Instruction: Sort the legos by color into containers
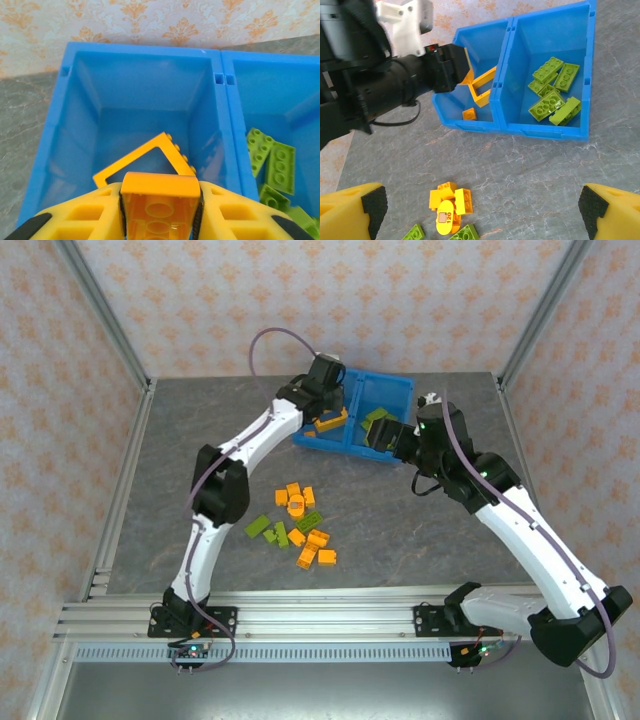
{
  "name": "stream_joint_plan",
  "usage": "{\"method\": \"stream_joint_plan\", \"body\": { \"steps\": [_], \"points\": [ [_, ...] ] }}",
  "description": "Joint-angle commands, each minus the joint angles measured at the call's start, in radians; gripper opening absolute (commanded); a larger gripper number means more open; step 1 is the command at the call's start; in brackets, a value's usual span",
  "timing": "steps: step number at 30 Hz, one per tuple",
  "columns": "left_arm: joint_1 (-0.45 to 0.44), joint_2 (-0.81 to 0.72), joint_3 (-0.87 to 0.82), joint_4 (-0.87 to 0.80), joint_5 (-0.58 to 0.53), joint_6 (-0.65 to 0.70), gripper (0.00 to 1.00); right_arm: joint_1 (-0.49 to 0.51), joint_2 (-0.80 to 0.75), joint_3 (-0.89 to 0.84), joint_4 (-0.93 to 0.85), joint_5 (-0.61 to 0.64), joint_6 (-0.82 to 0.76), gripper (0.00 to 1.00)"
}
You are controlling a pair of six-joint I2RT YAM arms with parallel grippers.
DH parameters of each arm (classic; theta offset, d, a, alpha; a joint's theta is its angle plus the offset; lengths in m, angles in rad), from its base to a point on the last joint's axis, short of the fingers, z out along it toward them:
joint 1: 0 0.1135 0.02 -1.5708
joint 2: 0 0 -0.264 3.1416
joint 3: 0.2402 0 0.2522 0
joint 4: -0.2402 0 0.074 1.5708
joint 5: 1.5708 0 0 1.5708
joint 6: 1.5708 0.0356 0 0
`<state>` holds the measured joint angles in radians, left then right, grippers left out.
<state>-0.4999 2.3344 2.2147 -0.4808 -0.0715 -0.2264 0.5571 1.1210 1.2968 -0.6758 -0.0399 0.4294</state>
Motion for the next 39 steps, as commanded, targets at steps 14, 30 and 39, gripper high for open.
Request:
{"method": "stream_joint_plan", "body": {
  "steps": [14,30,39],
  "points": [
    [-0.009,0.019,0.147,-0.093,-0.030,-0.001,0.61,-0.004,-0.023,-0.003,-0.032,0.029,0.014,0.99],
    [-0.015,-0.858,-0.769,-0.153,0.012,-0.115,0.61,-0.005,0.092,0.018,0.031,-0.036,0.011,0.99],
    [-0.014,-0.952,-1.143,-0.134,0.087,-0.263,0.59,-0.003,0.161,0.041,0.024,-0.074,0.012,0.99]
  ]
}}
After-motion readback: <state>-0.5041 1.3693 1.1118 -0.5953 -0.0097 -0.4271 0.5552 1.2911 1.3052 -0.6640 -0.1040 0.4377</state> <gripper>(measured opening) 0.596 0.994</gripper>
